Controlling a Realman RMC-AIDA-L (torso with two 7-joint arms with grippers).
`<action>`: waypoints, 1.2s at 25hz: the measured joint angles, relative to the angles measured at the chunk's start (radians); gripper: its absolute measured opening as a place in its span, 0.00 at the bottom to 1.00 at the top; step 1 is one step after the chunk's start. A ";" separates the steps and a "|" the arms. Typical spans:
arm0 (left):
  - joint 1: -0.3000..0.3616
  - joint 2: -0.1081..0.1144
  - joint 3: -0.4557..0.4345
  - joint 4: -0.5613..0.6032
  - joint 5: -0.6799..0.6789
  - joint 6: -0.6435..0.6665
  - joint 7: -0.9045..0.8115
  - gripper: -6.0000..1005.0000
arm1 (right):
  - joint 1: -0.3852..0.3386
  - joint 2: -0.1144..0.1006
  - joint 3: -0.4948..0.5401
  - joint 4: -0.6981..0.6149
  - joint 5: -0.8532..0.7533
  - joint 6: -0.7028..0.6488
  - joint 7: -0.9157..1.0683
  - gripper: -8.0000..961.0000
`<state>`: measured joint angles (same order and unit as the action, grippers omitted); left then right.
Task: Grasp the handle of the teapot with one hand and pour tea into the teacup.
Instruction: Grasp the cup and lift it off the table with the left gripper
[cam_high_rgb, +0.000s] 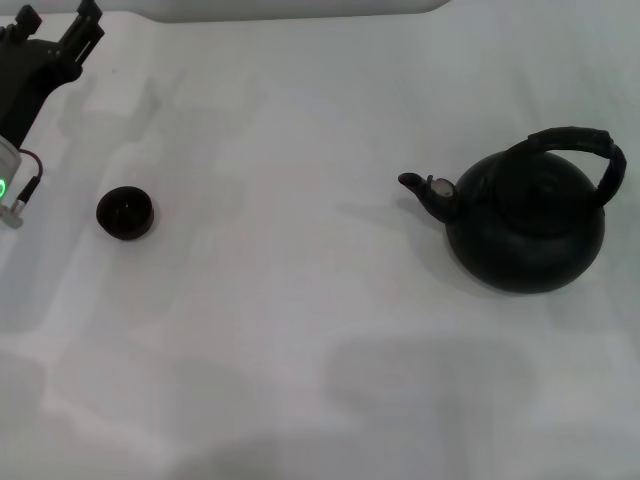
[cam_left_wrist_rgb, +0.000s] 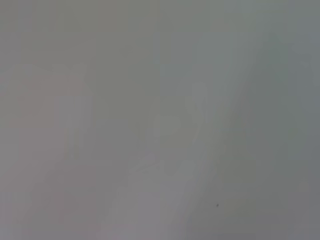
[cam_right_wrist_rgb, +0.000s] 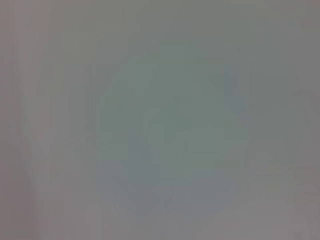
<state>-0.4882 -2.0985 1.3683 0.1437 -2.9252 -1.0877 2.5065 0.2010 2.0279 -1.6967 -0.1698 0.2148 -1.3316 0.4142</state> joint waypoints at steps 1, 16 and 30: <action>0.000 0.000 0.000 0.000 0.000 0.000 0.000 0.86 | 0.000 0.000 0.000 -0.001 0.000 0.000 0.000 0.91; 0.002 0.004 0.035 0.009 0.000 0.000 -0.037 0.86 | -0.001 0.000 0.000 0.000 0.000 0.000 0.012 0.91; -0.035 0.149 0.178 0.339 0.552 0.227 -0.816 0.86 | 0.000 0.000 0.000 -0.001 0.000 0.000 0.012 0.91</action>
<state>-0.5233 -1.9497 1.5465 0.4831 -2.3728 -0.8606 1.6907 0.2014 2.0279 -1.6966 -0.1711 0.2148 -1.3315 0.4265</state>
